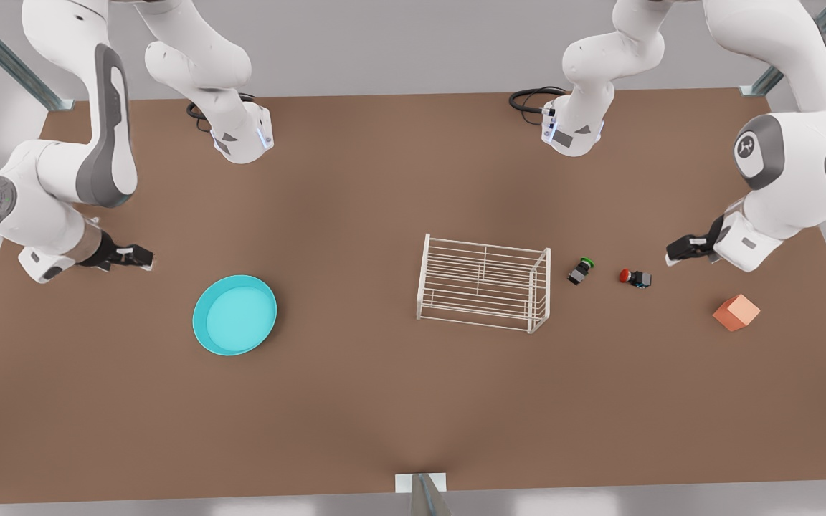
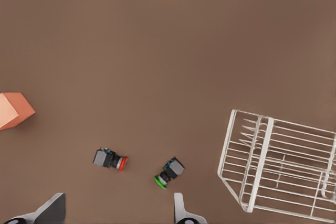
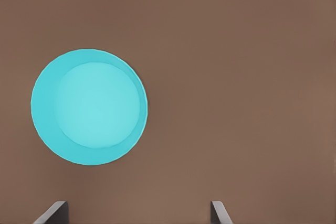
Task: Place the plate on the shelf with right arm and place the red button switch in the plate with left arm
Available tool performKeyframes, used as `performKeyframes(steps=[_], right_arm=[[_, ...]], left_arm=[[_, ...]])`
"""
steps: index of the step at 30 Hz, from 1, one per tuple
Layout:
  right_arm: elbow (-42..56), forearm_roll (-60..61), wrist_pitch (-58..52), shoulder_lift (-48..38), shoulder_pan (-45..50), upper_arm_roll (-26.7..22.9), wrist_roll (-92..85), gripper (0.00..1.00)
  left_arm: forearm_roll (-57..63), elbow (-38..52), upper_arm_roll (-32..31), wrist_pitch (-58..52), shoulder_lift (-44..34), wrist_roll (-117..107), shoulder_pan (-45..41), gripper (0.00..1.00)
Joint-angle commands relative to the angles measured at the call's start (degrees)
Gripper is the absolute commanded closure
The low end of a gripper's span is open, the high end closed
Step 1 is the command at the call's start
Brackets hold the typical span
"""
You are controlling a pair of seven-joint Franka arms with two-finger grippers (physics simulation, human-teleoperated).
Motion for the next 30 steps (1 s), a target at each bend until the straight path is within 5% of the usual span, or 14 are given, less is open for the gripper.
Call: performKeyframes(steps=[1, 12, 30], right_arm=[[-0.09, 0.50, 6.73, 0.03, 1.80, -0.08, -6.50, 0.00], [14.59, 10.61, 7.87, 23.05, 1.98, 2.21, -9.49, 0.00], [10.72, 16.23, 9.98, 32.90, -1.01, 1.94, -15.46, 0.00]], left_arm=[[0.04, -0.06, -0.09, 4.28, -0.03, 0.50, -1.12, 0.00], [-0.48, -0.41, 0.09, 1.90, 0.59, 1.03, 2.22, 0.00], [-0.13, -0.06, 0.00, -1.52, 0.76, 0.76, 2.92, 0.00]])
